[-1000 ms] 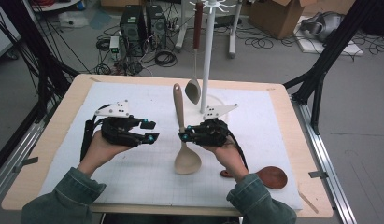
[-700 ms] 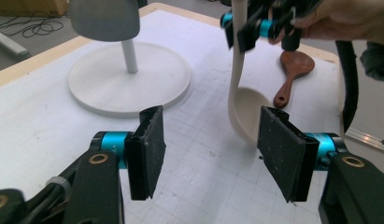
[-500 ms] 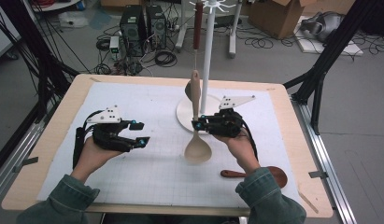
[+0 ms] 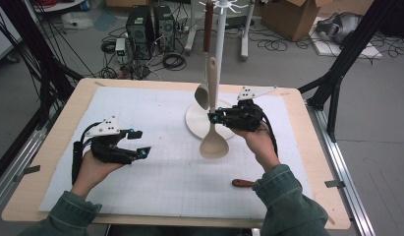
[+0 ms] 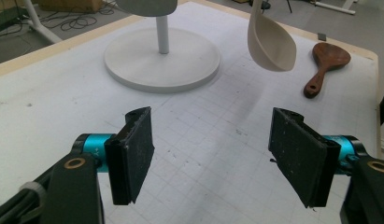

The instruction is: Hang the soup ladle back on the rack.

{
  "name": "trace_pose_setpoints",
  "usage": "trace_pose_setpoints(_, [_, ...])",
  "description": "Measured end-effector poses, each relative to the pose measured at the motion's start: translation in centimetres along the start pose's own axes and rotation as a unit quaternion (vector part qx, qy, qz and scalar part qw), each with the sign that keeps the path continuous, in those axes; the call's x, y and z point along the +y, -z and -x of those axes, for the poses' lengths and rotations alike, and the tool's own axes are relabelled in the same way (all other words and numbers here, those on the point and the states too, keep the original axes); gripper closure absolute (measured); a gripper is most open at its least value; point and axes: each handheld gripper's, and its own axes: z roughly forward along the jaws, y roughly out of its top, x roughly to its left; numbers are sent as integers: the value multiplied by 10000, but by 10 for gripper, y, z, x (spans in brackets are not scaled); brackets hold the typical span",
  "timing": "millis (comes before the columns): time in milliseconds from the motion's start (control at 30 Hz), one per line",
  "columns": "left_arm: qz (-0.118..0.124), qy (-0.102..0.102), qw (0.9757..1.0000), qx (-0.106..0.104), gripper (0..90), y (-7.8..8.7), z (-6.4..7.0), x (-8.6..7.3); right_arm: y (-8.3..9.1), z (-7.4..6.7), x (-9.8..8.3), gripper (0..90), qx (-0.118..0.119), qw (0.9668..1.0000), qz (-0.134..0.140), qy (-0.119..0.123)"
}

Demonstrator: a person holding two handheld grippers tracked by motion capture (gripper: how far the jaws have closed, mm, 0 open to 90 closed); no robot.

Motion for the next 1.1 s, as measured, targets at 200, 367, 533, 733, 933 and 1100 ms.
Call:
trace_pose_setpoints(200, [8,31,9999,112,296,3,1,-8,4,5,12,788,-62,9999,109,22])
trace_pose_setpoints(367, [11,51,9999,160,287,5,0,-12,6,7,23,788,-124,9998,153,54])
trace_pose_setpoints(533, [31,107,9997,223,278,6,-1,-17,8,11,36,787,-172,9997,180,41])
trace_pose_setpoints(733, [8,133,9996,254,263,5,-3,-20,8,16,48,787,-211,9995,202,73])
trace_pose_setpoints(933, [8,142,9996,224,261,4,-2,-20,9,20,60,787,-279,9993,259,70])
trace_pose_setpoints(1100, [4,148,9996,230,261,4,-1,-20,10,24,69,787,-387,9989,249,79])
